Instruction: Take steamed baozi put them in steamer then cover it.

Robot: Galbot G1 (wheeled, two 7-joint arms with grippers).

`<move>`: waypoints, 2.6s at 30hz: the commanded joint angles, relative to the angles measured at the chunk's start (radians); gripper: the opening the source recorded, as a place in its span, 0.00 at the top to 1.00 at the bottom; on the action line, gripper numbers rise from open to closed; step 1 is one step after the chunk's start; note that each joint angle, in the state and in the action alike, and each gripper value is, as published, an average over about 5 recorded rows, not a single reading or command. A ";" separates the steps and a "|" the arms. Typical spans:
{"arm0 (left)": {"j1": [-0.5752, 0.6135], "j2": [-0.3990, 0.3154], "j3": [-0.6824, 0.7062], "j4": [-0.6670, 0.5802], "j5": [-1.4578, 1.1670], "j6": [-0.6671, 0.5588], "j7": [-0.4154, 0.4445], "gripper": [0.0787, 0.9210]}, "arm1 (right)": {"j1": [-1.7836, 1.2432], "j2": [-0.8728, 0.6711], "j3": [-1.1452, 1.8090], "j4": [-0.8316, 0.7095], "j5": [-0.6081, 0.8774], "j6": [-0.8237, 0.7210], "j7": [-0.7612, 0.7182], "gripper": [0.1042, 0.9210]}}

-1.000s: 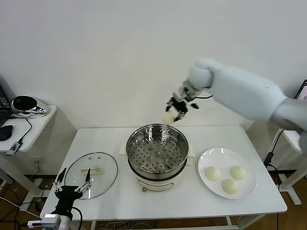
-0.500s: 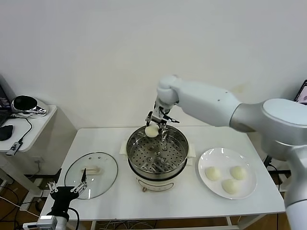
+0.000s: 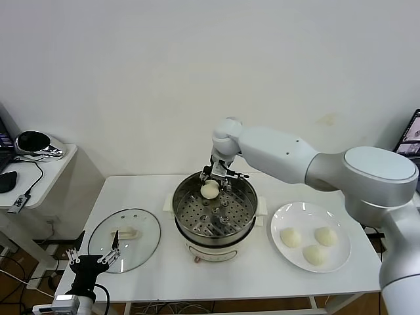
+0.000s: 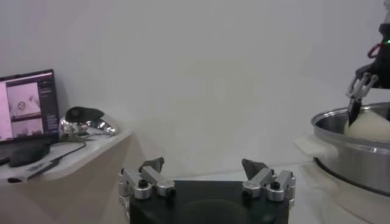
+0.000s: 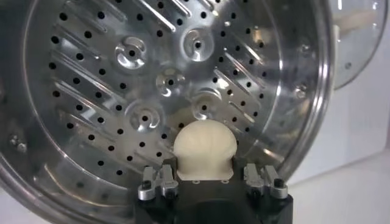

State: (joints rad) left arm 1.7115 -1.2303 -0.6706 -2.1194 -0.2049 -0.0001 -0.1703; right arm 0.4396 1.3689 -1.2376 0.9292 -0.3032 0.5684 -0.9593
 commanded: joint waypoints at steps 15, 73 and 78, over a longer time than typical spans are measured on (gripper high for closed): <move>-0.002 0.000 0.005 -0.005 0.004 0.008 0.001 0.12 | 0.120 -0.129 -0.010 0.213 0.312 -0.218 -0.089 0.14; -0.008 0.021 0.010 0.005 0.011 0.019 0.006 0.12 | -0.516 -0.681 0.388 0.409 0.171 -0.864 -0.051 0.12; -0.009 0.017 0.011 0.007 0.011 0.018 0.006 0.12 | -0.526 -0.666 0.393 0.395 0.164 -0.868 -0.054 0.12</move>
State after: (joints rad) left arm 1.7025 -1.2129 -0.6596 -2.1126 -0.1936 0.0187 -0.1648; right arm -0.0422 0.6591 -0.8701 1.3728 -0.1257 -0.3063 -1.0189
